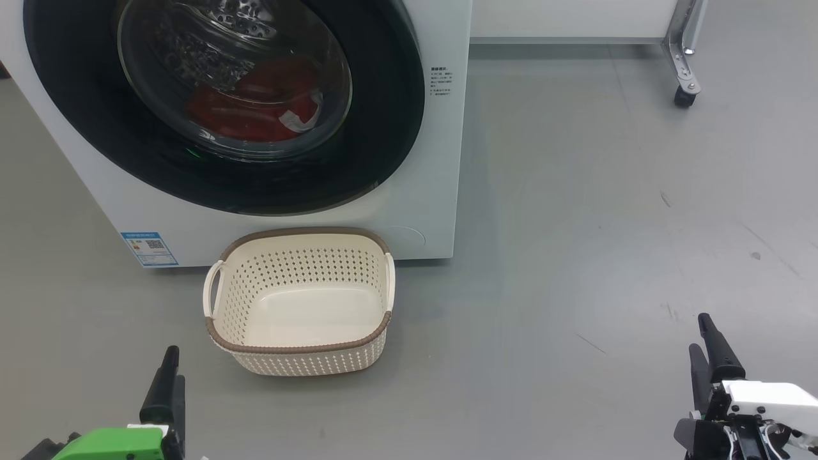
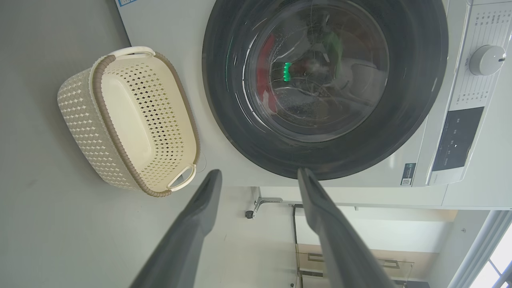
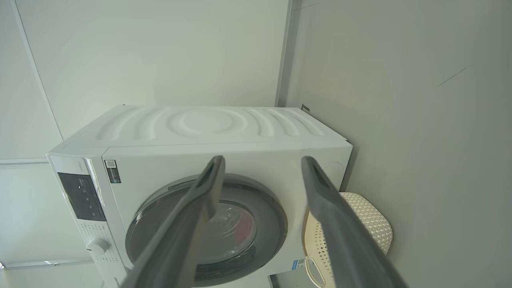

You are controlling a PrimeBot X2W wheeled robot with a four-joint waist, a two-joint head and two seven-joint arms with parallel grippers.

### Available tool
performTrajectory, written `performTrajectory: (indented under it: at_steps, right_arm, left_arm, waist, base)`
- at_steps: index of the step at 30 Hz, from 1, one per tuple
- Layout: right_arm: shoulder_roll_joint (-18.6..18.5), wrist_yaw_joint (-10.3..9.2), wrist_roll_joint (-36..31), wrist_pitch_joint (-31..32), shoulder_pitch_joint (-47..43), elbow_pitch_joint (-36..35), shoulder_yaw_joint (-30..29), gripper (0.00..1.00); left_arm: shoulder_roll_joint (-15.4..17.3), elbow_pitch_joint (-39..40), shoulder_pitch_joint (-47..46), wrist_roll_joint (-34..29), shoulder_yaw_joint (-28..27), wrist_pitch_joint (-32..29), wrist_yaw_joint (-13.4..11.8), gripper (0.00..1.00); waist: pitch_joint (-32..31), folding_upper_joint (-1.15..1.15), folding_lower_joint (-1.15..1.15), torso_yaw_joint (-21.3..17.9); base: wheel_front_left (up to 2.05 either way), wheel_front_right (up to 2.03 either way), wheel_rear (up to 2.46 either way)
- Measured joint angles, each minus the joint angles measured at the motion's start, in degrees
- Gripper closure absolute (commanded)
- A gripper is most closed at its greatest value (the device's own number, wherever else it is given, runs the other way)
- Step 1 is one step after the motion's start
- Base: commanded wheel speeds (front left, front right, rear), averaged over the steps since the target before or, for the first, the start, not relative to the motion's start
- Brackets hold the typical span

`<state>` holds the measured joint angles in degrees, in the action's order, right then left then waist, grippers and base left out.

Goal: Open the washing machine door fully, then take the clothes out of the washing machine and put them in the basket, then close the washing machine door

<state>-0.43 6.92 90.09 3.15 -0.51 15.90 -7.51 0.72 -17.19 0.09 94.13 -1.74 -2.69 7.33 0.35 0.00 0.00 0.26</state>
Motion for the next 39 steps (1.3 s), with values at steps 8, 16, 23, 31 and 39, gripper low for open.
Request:
performTrajectory:
  at_steps: [8, 16, 23, 31, 39]
  right_arm:
    - [-0.09, 0.00, -1.67, -1.75, 0.00, -2.44, 0.35, 0.00]
    - [-0.21, 0.01, -3.78, -3.21, 0.00, -4.77, 0.41, 0.00]
    - [-0.68, 0.01, -6.45, -4.67, 0.00, -6.76, 0.34, 0.00]
    - [-1.07, 0.01, -11.74, -6.09, 0.00, -9.03, -0.74, 0.00]
    - [-0.99, 0.01, -15.66, -7.94, 0.01, -11.21, -1.43, 0.00]
  left_arm:
    - [0.03, 1.69, -0.07, -0.01, 0.49, 1.78, 0.00, 0.00]
    - [0.10, 4.03, -0.22, -0.68, 0.40, 3.37, 0.00, 0.00]
    - [0.16, 5.71, -0.48, -3.44, 0.31, 4.56, 0.00, 0.00]
    - [0.24, 6.91, -0.67, -7.70, -0.12, 5.94, 0.00, 0.00]
    - [0.26, 9.20, -1.25, -12.49, 0.60, 7.69, 0.00, 0.00]
  waist:
    - [0.04, 0.00, 0.00, 0.26]
    - [0.02, 0.00, 0.00, 0.60]
    - [-0.03, 0.00, 0.00, 0.84]
    - [-0.11, 0.00, 0.00, 1.15]
    - [-0.20, 0.00, 0.00, 1.50]
  base:
    - [0.00, 0.00, 0.00]
    - [0.00, 0.00, 0.00]
    - [0.00, 0.00, 0.00]
    - [0.00, 0.00, 0.00]
    - [0.00, 0.00, 0.00]
